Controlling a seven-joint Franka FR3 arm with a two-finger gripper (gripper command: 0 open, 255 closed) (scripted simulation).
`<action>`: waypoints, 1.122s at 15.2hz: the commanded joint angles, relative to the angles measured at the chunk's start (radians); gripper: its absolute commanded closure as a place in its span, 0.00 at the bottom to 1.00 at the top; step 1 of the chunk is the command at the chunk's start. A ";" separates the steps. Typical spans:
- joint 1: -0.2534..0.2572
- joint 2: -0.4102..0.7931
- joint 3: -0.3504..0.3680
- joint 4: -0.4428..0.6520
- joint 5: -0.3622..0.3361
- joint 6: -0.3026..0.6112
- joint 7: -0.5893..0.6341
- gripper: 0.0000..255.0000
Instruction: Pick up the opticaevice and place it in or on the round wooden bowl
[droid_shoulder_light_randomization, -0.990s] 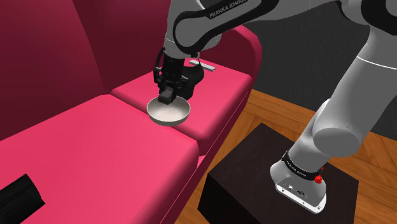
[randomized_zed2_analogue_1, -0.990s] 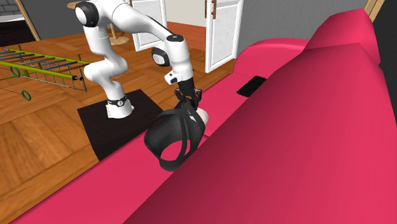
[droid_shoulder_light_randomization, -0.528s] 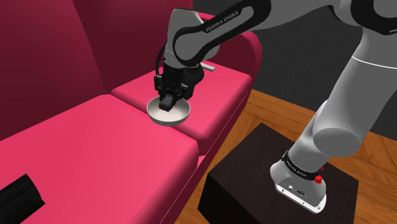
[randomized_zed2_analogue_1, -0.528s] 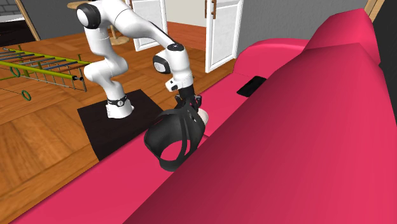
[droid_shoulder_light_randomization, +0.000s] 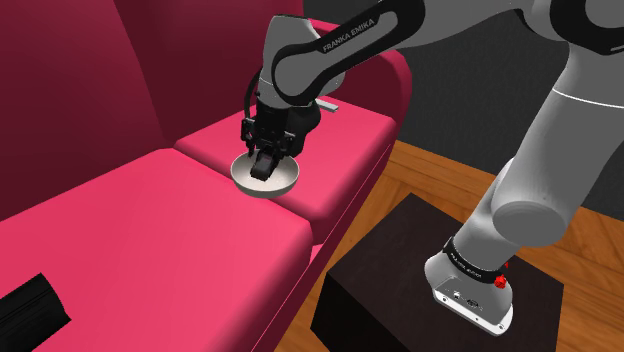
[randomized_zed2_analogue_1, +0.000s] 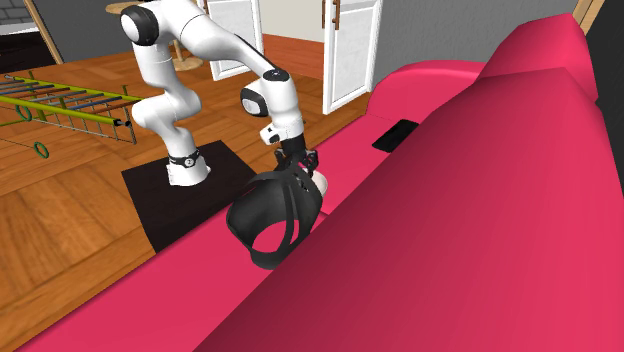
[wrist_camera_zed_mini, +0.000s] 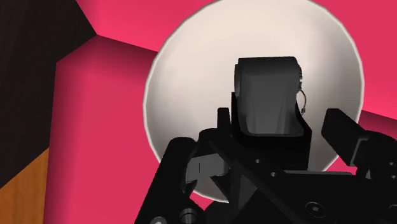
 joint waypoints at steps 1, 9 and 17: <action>0.000 0.000 0.000 0.000 0.000 0.000 0.000 0.00; -0.013 -0.080 -0.005 0.038 0.019 -0.118 -0.014 0.00; -0.012 -0.080 -0.005 0.038 0.019 -0.118 -0.014 0.00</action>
